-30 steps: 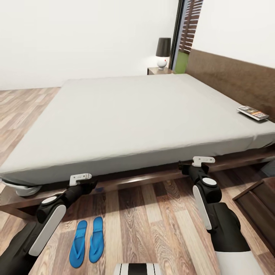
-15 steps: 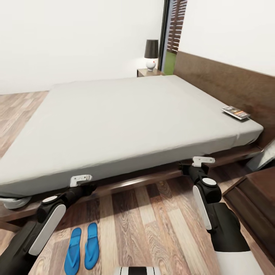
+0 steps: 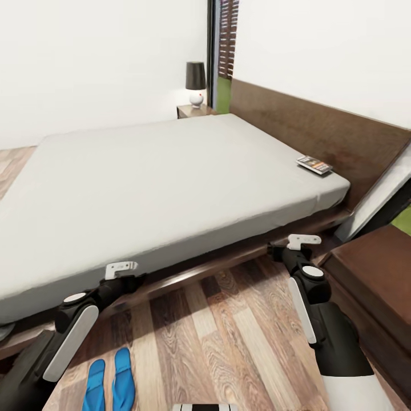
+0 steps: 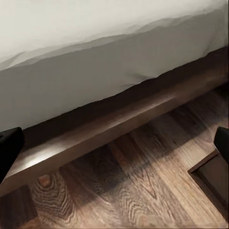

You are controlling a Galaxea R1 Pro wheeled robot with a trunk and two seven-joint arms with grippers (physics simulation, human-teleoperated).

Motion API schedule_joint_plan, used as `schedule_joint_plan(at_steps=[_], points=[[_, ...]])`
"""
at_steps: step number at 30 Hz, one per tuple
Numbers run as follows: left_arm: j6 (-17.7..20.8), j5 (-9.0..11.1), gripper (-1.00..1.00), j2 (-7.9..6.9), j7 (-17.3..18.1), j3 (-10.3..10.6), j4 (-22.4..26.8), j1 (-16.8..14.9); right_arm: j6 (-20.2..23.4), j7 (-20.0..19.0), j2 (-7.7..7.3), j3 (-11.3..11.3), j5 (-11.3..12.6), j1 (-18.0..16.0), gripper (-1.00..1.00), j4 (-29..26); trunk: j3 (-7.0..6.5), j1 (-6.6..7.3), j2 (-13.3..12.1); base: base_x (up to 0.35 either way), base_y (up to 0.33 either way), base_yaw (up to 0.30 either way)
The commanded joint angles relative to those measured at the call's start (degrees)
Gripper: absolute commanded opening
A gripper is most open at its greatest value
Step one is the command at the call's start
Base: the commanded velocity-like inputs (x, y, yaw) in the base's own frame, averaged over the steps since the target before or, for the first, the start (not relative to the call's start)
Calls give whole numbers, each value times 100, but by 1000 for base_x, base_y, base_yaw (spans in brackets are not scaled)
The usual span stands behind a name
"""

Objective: In the bedroom, move the book from the bed onto either nightstand, and place the two sandals side by side next to the bed.

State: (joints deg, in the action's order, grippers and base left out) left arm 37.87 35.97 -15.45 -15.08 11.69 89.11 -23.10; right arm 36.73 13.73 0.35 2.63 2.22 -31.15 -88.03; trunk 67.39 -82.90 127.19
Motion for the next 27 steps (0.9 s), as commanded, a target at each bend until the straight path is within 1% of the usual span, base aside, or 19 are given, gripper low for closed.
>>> schedule_joint_plan(at_steps=[1, 27], points=[[10, 64, 100, -8, -57, 8, 9, -2, 29, 42, 0, 12, 24, -5, 100, -4, -14, 23, -40, 0, 0, -283], [10, 86, 100, -11, -57, 9, 1, -2, 53, 42, 0, 19, 26, -5, 100, -4, -537, 594, -1082, 0, 0, -282]])
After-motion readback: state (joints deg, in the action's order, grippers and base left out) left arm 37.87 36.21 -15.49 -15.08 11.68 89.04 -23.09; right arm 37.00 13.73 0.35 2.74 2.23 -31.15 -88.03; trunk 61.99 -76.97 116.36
